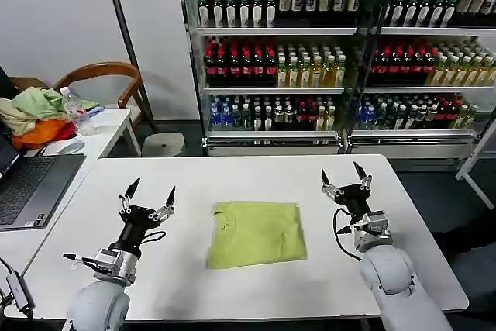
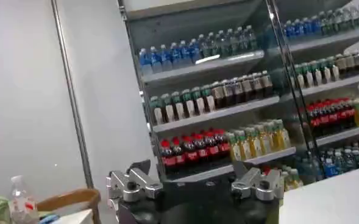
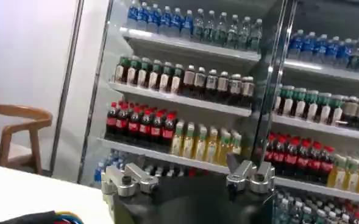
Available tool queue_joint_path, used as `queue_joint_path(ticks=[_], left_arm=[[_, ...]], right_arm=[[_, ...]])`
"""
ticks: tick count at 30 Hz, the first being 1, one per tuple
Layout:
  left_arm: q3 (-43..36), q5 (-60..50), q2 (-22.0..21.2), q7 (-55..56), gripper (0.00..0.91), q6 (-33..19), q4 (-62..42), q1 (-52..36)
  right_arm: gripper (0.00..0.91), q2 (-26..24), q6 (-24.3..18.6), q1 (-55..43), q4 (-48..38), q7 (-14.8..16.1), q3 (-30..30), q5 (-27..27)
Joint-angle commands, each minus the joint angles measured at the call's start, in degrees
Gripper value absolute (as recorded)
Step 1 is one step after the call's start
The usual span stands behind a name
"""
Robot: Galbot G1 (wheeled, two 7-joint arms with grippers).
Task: Fold and organize the clothes.
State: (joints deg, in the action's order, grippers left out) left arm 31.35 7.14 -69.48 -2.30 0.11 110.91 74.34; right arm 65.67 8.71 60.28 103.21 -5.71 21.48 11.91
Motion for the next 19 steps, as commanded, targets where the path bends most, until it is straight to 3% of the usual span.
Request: queue_joint_path(ticks=[1,10,19], left_arm=[[0.49,-0.12,0.17,-0.1,0.907,-1.25,-1.57,-2.38],[0.44,-0.93,1.27,-0.11,0.907,-2.52,-2.0,-2.77],[-0.07,-2.19,2.67,-0.09,0.907,-3.63,-0.63,-0.45]], right_arm=[[0.907,-0.33,-1.42,-0.94,-2.09,0.73,0.17,-2.7],[0.907,1.07,-4.04,-0.25,-3.12,1.32,0.83,-7.57],[0.907,1.76,-4.67,0.76,-2.53,1.64,2.43,-8.92]])
